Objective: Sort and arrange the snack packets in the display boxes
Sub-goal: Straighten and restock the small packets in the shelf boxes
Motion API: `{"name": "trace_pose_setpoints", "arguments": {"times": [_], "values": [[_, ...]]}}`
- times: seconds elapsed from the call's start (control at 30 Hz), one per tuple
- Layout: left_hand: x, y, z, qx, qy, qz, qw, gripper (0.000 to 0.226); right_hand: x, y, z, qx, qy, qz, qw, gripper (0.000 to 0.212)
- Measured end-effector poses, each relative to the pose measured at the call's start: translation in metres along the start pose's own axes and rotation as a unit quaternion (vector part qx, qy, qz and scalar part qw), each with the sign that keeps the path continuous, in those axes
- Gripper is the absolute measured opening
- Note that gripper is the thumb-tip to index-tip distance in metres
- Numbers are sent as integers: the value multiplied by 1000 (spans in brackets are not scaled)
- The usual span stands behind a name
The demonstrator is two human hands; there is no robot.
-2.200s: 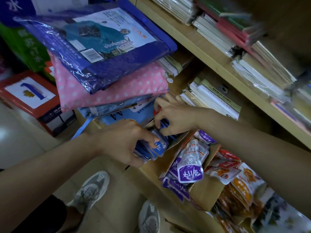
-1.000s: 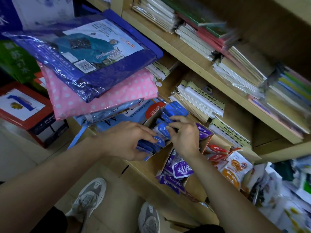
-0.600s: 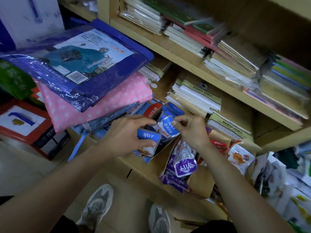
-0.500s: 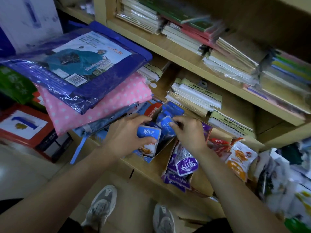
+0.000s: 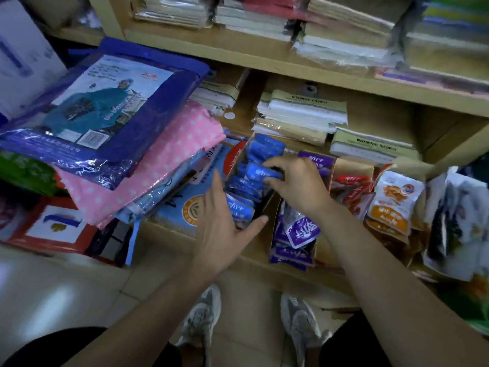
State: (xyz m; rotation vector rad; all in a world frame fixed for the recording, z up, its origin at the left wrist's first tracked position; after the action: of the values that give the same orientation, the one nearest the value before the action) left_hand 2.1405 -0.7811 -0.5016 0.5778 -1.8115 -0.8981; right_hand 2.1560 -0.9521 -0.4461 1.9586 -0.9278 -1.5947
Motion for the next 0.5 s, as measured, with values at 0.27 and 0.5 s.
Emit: {"name": "trace_pose_setpoints", "arguments": {"times": [0.27, 0.5], "values": [[-8, 0, -13, 33, 43, -10, 998, 113, 7, 3, -4, 39, -29, -57, 997, 13], [2, 11, -45, -38, -31, -44, 998, 109, 20, 9, -6, 57, -121, -146, 980, 8]]}}
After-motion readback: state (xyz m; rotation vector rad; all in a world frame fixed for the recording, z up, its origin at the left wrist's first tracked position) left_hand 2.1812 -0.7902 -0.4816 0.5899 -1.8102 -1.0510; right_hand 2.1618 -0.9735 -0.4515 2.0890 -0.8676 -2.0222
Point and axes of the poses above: each hand's wrist, its own z-axis away from the middle knuckle, its own y-axis out of the back of the hand, x = y × z, the point moved 10 cm from there along -z, towards the middle knuckle, and after that the axes turned 11 degrees about -z, right-handed, at the moved point
